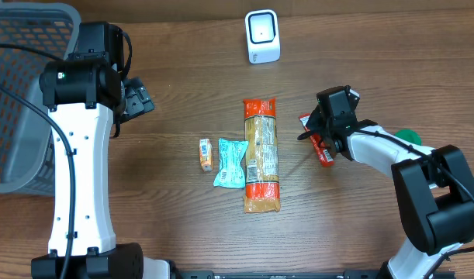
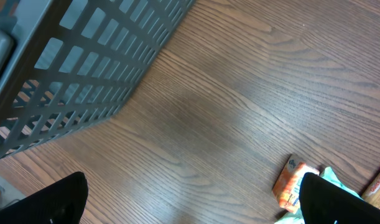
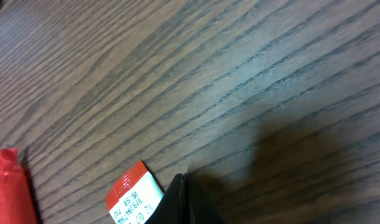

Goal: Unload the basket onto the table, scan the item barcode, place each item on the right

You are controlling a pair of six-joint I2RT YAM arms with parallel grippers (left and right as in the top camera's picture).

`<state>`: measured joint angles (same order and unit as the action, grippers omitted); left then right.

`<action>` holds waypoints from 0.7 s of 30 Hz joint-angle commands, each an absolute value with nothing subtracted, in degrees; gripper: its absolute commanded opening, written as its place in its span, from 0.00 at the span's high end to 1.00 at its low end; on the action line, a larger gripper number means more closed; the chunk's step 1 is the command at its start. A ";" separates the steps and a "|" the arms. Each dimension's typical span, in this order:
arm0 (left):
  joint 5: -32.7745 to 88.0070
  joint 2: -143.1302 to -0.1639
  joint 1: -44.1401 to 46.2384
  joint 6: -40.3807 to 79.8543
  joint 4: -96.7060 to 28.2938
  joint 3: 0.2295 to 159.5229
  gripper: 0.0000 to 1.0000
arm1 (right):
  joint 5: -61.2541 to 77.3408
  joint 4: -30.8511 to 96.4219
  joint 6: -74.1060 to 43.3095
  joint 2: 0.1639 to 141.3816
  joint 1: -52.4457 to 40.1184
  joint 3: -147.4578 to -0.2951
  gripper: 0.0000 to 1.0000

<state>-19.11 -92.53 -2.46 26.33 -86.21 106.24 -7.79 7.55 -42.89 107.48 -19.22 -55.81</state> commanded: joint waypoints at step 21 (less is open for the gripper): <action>-19.86 -92.99 -2.61 25.28 -86.30 106.50 0.00 | 15.64 21.08 -39.13 107.48 -18.90 -55.99 0.96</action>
